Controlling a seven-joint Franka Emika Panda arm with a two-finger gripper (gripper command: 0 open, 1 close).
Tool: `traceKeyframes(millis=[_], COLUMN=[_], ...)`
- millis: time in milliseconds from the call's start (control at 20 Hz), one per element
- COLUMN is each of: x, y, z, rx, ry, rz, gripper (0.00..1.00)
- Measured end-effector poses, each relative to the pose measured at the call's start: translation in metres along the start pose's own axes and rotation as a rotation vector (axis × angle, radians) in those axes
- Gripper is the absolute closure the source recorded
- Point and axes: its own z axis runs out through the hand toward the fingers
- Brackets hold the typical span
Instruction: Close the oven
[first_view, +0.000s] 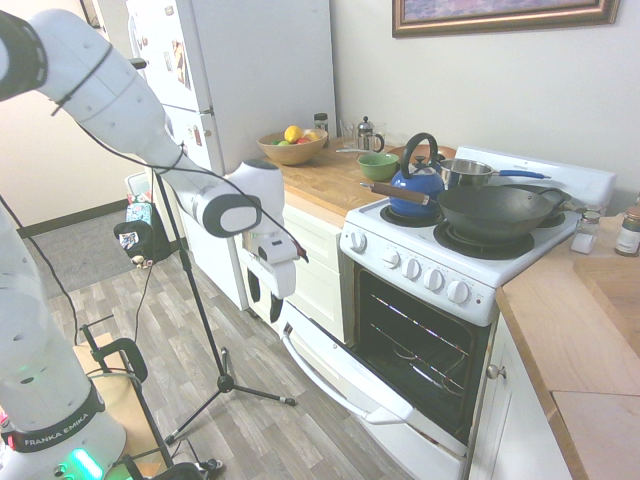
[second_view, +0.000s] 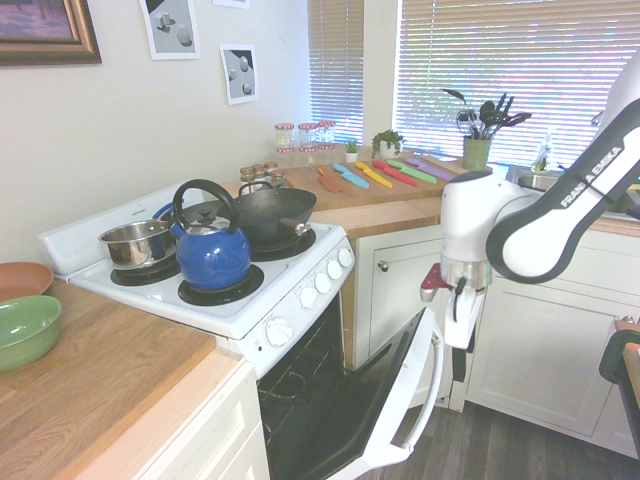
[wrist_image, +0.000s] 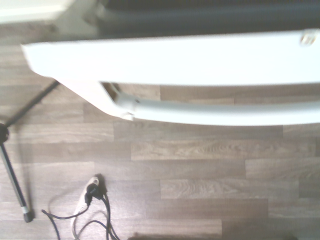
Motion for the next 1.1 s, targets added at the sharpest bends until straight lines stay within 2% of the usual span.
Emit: traceKeyframes(millis=[250, 400, 650, 1100], x=[0.006, 0.006, 0.024, 0.079], y=[0.01, 0.003, -0.018, -0.03], z=[0.068, 0.093, 0.109, 0.138], rx=[0.011, 0.015, 0.041, 0.074], ry=[0.004, 0.01, 0.049, 0.144], rz=[-0.021, -0.053, -0.072, -0.005], gripper=[0.0, 0.0, 0.0, 0.0])
